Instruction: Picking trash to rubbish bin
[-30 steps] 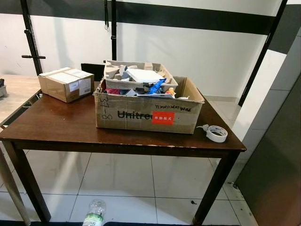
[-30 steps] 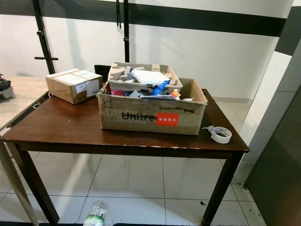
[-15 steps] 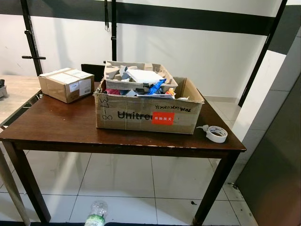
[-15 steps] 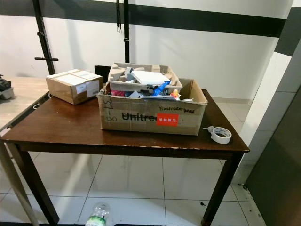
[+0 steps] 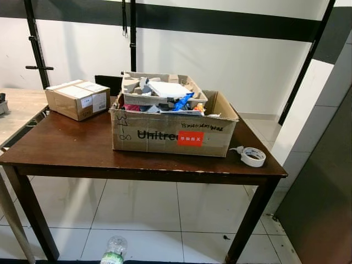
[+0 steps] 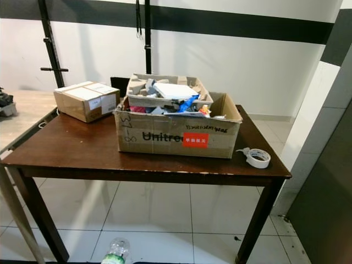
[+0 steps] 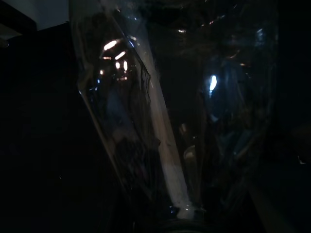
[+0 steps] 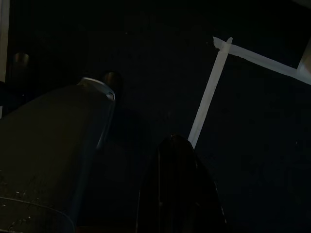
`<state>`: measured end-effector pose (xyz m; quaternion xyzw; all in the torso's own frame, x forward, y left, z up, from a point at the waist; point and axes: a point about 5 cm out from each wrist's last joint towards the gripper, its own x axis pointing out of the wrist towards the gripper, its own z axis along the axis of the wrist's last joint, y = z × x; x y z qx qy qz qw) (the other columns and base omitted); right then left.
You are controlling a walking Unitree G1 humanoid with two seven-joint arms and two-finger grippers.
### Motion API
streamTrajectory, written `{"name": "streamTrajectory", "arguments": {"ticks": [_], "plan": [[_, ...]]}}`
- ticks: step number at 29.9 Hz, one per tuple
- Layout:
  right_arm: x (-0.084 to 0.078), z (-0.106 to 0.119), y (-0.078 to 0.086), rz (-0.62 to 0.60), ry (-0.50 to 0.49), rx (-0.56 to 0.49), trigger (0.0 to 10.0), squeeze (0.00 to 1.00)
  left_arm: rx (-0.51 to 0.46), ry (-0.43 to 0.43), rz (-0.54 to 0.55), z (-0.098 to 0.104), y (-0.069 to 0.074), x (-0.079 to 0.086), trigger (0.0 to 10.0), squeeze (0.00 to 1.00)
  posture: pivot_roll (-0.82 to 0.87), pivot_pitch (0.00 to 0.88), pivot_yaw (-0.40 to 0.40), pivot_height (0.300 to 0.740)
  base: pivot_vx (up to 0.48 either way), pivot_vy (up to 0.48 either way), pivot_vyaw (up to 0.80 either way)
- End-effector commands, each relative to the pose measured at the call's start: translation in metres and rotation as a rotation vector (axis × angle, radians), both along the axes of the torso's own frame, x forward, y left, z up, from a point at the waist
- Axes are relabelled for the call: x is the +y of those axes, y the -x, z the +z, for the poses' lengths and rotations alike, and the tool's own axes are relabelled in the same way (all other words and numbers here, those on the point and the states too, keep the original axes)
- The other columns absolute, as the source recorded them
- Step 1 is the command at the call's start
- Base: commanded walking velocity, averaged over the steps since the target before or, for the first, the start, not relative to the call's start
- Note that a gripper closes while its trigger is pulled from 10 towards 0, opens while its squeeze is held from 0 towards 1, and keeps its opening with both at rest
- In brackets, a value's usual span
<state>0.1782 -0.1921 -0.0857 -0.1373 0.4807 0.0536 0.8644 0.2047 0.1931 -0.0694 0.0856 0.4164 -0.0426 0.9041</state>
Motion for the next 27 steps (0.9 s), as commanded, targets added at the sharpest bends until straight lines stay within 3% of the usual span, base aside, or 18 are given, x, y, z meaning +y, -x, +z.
{"name": "streamTrajectory", "arguments": {"ticks": [1,9,27], "plan": [[-0.0007,-0.0014,0.0032,-0.014,-0.007,0.015,10.0,0.00,0.020,-0.004,-0.014,-0.0035,0.0053,-0.0026,10.0,0.00,-0.06,0.076,-0.050,0.740,0.000,0.000,0.00],[-0.0016,-0.0020,0.0041,-0.016,-0.004,0.032,10.0,0.00,0.016,-0.002,-0.015,-0.0031,0.0045,-0.0032,10.0,0.00,-0.06,0.079,-0.050,0.740,0.000,0.000,-0.52],[0.0023,-0.0016,0.0021,-0.010,-0.014,0.026,10.0,0.00,0.001,0.017,0.014,-0.0002,-0.0004,-0.0014,10.0,0.00,-0.05,0.093,-0.048,0.740,0.000,0.000,0.00]]}}
